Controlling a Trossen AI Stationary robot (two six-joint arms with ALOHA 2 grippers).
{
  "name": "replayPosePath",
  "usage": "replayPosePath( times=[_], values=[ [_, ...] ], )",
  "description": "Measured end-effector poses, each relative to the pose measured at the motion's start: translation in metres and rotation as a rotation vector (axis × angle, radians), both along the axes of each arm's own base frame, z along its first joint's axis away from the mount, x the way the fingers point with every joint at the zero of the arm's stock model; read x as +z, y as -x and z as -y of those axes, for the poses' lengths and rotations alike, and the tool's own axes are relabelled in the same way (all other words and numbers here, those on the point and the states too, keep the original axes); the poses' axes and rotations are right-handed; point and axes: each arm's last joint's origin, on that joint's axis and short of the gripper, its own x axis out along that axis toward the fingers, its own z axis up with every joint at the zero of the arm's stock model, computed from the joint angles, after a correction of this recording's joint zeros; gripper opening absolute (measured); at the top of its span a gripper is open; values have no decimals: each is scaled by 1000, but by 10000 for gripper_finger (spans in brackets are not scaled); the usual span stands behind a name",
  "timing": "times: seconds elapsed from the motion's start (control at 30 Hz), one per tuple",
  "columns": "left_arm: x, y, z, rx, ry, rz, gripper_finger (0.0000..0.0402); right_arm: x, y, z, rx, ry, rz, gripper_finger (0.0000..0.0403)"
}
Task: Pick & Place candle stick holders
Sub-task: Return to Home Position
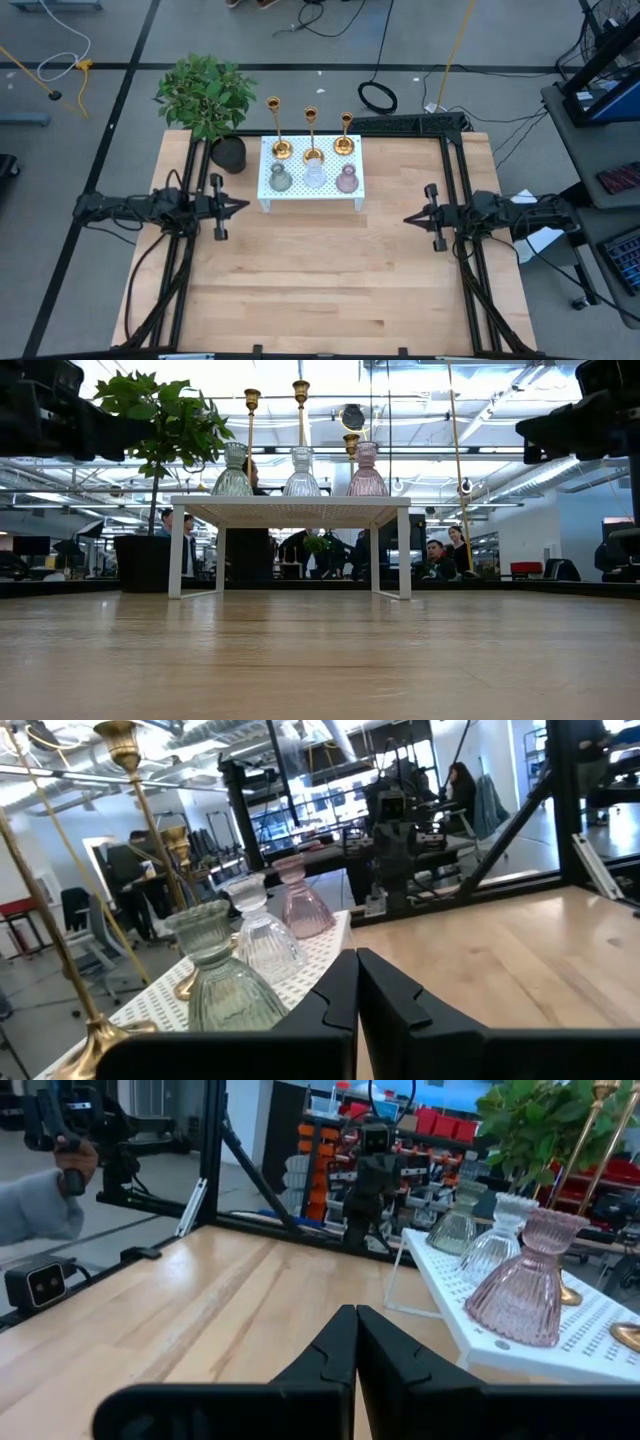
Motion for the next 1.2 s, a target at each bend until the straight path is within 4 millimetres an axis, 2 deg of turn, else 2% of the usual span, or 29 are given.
replayPosePath(
  times=[0.13, 0.3, 0.6, 1.2],
  values=[
    [0, 0, -1, 9, 2, -3, 14, -9, -3, 0, 0, -13, 24, 0],
    [0, 0, -2, 21, -11, -5, 3, -7, -3, 0, -2, 10, 69, 0],
    [-1, 0, -2, 23, 11, -12, 40, -8, -4, 0, -3, 29, 56, 0],
    [-1, 0, -2, 24, 4, -11, 35, -8, -4, 0, 0, 40, 58, 0]
  ],
)
